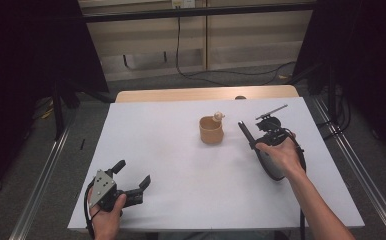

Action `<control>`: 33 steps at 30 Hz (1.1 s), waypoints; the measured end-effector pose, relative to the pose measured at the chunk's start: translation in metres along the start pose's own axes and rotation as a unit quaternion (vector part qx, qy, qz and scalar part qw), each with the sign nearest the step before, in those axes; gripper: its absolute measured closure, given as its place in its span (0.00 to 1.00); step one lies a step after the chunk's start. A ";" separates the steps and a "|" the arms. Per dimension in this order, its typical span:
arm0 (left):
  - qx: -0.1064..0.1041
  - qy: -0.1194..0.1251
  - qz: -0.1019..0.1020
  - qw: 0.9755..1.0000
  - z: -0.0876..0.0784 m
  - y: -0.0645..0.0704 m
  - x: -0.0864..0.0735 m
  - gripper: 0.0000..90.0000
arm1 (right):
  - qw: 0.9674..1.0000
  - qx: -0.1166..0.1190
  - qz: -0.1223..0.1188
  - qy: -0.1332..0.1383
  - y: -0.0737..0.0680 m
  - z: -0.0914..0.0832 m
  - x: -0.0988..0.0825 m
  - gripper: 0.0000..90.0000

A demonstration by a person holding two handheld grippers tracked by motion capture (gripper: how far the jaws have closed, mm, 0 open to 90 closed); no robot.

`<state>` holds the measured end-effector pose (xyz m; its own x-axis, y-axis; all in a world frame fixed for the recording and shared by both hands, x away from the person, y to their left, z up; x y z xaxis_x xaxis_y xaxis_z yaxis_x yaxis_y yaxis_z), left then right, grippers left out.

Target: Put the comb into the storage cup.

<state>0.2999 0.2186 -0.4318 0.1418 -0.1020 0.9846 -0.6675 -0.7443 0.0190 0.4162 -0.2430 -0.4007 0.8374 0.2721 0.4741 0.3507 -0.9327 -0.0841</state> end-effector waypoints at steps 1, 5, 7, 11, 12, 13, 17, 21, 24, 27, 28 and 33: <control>0.000 -0.001 0.001 1.000 0.000 0.000 0.000 0.03 | 1.000 -0.001 0.000 0.002 0.001 -0.001 0.000 0.82; 0.002 -0.003 -0.002 1.000 0.000 -0.001 0.000 0.03 | 1.000 0.006 -0.002 0.013 0.002 -0.002 -0.003 0.82; -0.003 -0.006 -0.008 1.000 0.001 -0.002 0.000 0.03 | 1.000 0.012 -0.007 0.022 0.001 -0.004 -0.005 0.82; -0.006 -0.007 -0.008 1.000 0.000 -0.002 0.000 0.03 | 0.999 0.014 -0.013 0.034 0.002 -0.010 -0.006 0.81; -0.006 -0.007 -0.010 1.000 0.000 -0.002 0.000 0.03 | 0.999 0.018 -0.016 0.040 0.002 -0.011 -0.007 0.81; -0.007 -0.007 -0.010 1.000 0.000 -0.002 0.000 0.03 | 0.999 0.020 -0.016 0.043 0.002 -0.013 -0.008 0.81; -0.007 -0.011 -0.012 1.000 0.000 -0.002 0.000 0.03 | 0.998 0.022 -0.030 0.058 0.001 -0.015 -0.014 0.82; -0.009 -0.012 -0.013 1.000 0.001 -0.002 0.000 0.03 | 0.997 0.026 -0.042 0.064 -0.002 -0.016 -0.020 0.81; -0.010 -0.010 -0.012 1.000 0.001 -0.002 0.000 0.03 | 0.995 0.031 -0.051 0.078 -0.003 -0.022 -0.021 0.81; 0.003 -0.011 -0.006 1.000 0.000 -0.004 0.001 0.04 | 0.993 0.037 -0.060 0.092 -0.004 -0.031 -0.023 0.82; 0.003 -0.010 -0.009 1.000 -0.001 -0.005 0.001 0.04 | 0.993 0.040 -0.062 0.095 -0.004 -0.033 -0.024 0.81; 0.005 -0.007 -0.010 1.000 -0.002 -0.005 0.001 0.04 | 0.991 0.048 -0.077 0.096 -0.005 -0.040 -0.026 0.81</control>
<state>0.3025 0.2237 -0.4304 0.1653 -0.0969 0.9815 -0.6579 -0.7522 0.0366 0.3764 -0.2547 -0.3778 0.6792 0.3506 0.6448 0.5141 -0.8543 -0.0769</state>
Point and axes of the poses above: each handheld gripper's, and its own axes: z roughly forward along the jaws, x roughly out of its top, y roughly to its right, the point moved 1 cm from there along z, roughly forward along the jaws, and after that the axes turned 4 degrees about -x, right-handed, at the moved point
